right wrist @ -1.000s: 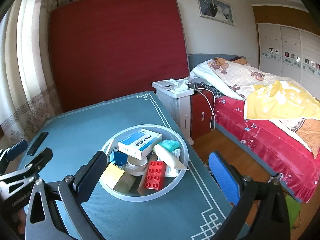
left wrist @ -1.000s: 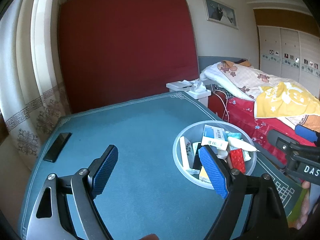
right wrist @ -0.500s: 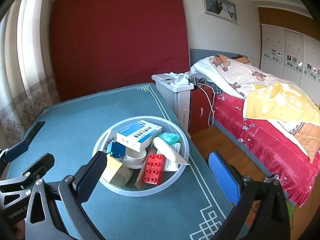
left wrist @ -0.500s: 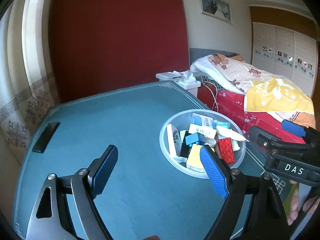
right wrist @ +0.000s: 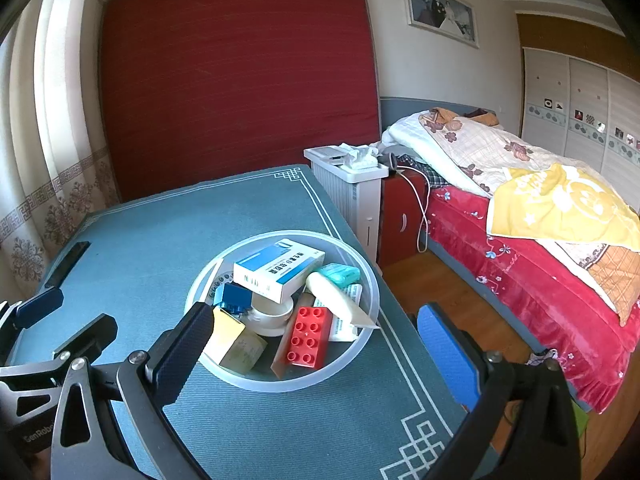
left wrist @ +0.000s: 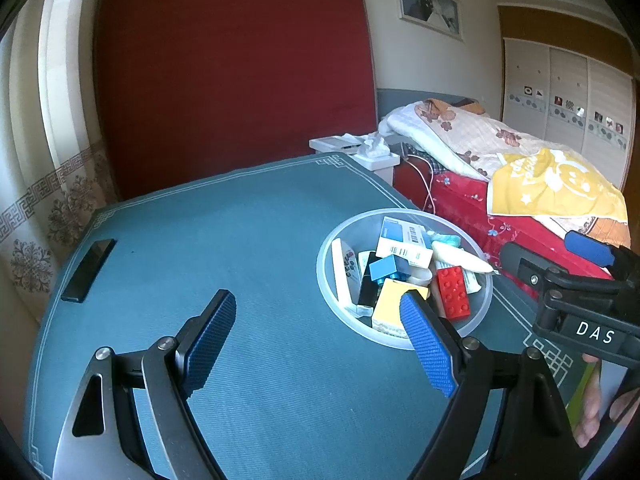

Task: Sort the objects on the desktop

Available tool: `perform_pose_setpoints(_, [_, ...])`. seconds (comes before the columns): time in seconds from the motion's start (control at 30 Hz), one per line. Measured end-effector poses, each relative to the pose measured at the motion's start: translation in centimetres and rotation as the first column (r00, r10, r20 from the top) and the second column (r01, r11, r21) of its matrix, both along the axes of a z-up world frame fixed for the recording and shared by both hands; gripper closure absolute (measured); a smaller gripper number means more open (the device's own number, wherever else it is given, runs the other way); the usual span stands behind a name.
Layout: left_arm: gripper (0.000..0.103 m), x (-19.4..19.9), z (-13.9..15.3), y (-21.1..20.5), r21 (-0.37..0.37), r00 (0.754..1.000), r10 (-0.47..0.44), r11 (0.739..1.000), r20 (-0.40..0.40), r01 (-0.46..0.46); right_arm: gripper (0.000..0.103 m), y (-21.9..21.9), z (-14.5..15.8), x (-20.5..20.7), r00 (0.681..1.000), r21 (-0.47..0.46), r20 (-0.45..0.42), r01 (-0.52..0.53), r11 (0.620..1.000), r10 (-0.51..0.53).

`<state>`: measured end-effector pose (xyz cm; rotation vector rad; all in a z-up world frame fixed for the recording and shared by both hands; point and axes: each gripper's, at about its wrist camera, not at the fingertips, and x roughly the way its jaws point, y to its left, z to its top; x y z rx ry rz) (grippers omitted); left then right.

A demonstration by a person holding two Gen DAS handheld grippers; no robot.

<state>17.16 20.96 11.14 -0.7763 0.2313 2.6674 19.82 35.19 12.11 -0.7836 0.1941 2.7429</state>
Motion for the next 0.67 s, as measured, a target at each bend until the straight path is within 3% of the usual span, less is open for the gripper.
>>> perform_pose_setpoints(0.67, [0.016,0.15,0.19,-0.58,-0.006,1.0,-0.007,1.0,-0.011,0.007,0.001,-0.54,-0.37,-0.13,1.0,0.002,0.008,-0.021,1.0,0.021])
